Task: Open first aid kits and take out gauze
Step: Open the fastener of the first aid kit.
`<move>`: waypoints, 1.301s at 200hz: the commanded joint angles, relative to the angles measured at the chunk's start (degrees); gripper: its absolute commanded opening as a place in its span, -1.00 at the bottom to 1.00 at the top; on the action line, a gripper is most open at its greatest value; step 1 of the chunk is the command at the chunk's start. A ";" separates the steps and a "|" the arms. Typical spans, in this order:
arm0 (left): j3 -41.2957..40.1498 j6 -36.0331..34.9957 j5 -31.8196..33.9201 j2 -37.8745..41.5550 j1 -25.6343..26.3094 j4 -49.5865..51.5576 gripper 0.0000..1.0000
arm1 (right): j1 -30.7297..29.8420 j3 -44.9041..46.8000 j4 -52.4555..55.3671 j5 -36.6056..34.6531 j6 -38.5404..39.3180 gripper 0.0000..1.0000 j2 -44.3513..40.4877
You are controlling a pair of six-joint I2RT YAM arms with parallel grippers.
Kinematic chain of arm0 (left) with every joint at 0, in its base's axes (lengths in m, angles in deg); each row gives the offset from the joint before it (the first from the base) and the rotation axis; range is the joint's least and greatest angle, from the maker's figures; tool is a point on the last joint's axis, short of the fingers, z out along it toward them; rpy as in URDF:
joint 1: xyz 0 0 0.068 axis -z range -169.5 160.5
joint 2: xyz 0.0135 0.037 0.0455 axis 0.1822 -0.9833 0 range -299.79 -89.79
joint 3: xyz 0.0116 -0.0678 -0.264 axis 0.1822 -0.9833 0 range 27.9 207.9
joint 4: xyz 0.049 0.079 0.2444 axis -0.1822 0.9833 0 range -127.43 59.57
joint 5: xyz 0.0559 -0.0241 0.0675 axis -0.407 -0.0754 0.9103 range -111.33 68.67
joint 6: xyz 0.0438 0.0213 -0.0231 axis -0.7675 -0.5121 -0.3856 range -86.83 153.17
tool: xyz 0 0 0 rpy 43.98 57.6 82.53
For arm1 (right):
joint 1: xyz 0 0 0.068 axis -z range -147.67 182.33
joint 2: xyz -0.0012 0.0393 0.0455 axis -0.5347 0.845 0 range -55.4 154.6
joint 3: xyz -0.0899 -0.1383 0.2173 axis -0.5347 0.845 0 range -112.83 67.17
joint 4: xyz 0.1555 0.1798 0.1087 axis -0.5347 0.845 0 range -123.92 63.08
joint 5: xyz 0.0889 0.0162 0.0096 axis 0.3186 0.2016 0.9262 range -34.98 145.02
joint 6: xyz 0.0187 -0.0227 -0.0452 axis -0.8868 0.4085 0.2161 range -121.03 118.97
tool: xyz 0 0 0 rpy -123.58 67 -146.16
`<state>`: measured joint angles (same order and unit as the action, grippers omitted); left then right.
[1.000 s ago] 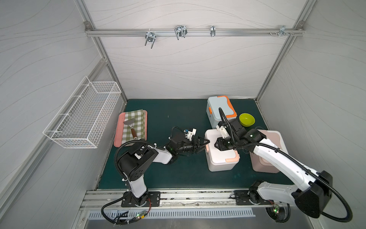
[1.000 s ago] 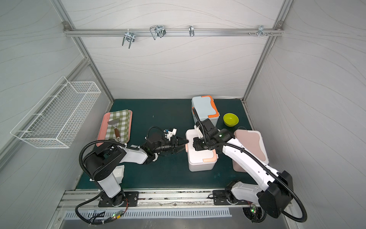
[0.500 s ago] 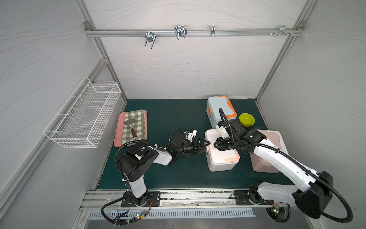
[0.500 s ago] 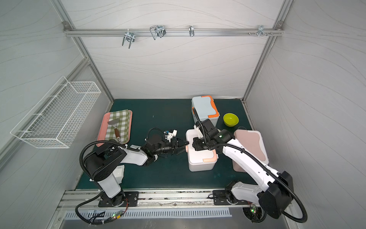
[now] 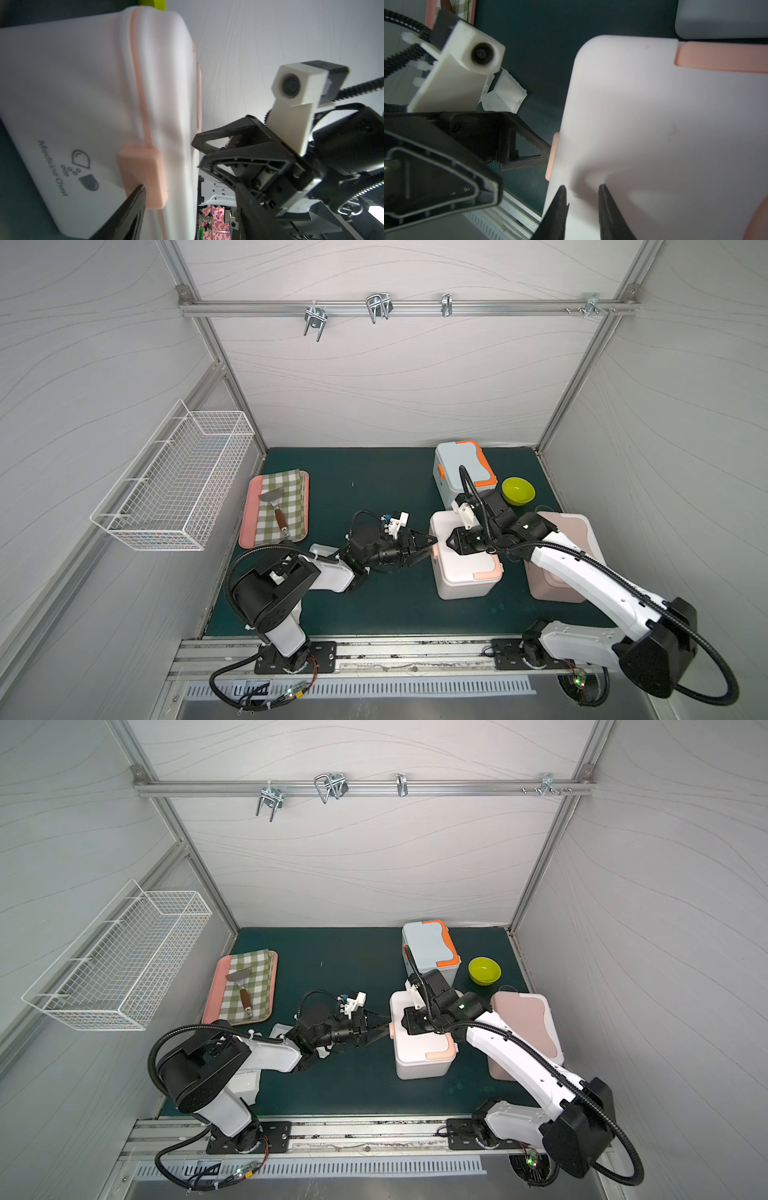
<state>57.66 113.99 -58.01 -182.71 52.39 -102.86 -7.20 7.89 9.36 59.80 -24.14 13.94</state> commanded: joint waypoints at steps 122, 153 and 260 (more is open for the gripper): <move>1.51 -3.27 -6.29 -11.16 -0.93 -15.33 0.39 | -0.44 3.80 11.12 1.76 -2.23 -0.23 -2.48; 3.22 -3.54 -7.00 -10.95 -0.21 -15.32 0.40 | -0.38 5.33 10.41 3.79 -2.92 -0.22 -2.72; 2.47 -2.15 -6.51 -2.52 0.37 -15.52 0.38 | -0.40 9.19 8.84 2.80 -3.87 -0.36 -0.28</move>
<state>59.13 110.14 -62.10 -190.69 52.28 -106.73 -7.25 12.19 7.59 65.53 -27.12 9.64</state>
